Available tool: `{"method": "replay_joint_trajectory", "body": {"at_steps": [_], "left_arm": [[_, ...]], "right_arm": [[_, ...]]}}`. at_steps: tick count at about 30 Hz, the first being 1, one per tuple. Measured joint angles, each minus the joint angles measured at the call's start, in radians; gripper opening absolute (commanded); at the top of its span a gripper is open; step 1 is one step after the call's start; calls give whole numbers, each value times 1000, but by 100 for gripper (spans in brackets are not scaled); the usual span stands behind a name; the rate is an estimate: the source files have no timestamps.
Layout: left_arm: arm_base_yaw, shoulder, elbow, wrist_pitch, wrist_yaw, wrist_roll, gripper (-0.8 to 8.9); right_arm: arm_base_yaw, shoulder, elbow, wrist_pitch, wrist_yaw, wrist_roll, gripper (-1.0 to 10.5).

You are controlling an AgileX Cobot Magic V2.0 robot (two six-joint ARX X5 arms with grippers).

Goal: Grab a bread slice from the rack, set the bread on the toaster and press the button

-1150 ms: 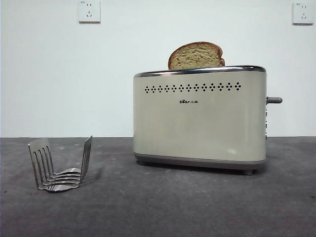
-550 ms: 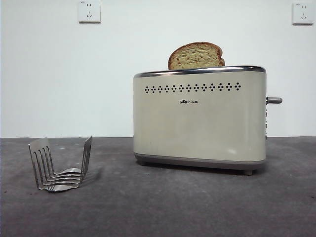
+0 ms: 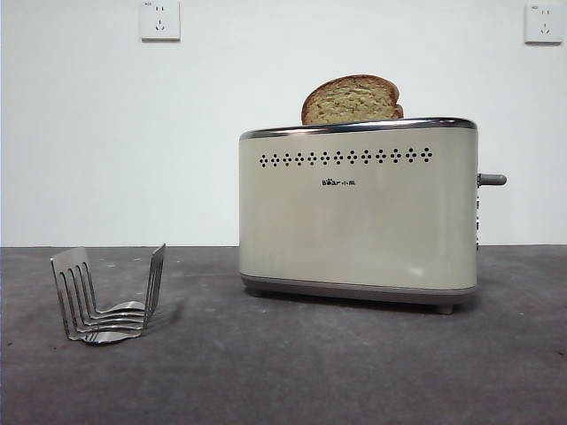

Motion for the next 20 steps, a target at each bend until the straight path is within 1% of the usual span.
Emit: {"method": "replay_joint_trajectory", "body": {"at_steps": [2, 3, 4, 6, 8, 9, 11, 12, 13, 15, 17, 20], "left_arm": [[0, 8, 0, 0, 0, 0, -3], [0, 13, 0, 0, 0, 0, -3], [0, 16, 0, 0, 0, 0, -3], [0, 24, 0, 0, 0, 0, -3], [0, 31, 0, 0, 0, 0, -3], [0, 35, 0, 0, 0, 0, -3], [0, 42, 0, 0, 0, 0, -3], [0, 44, 0, 0, 0, 0, -3], [0, 45, 0, 0, 0, 0, -3], [0, 45, 0, 0, 0, 0, -3], [0, 45, 0, 0, 0, 0, -3], [0, 45, 0, 0, 0, 0, -3]], "right_arm": [[0, 1, 0, 7, 11, 0, 0], [0, 0, 0, 6, 41, 0, 0], [3, -4, 0, 4, 78, 0, 0], [32, -52, -21, 11, 192, 0, 0], [93, -176, -97, 68, 275, 0, 0], [124, -258, -157, 129, 289, 0, 0], [175, -431, -320, 306, 291, -4, 0], [194, -515, -419, 399, 308, -21, 0], [203, -563, -481, 451, 319, -34, 0], [221, -677, -636, 558, 350, -69, 1], [229, -783, -783, 645, 380, -122, 1], [229, -946, -1014, 790, 388, -195, 1]]}}
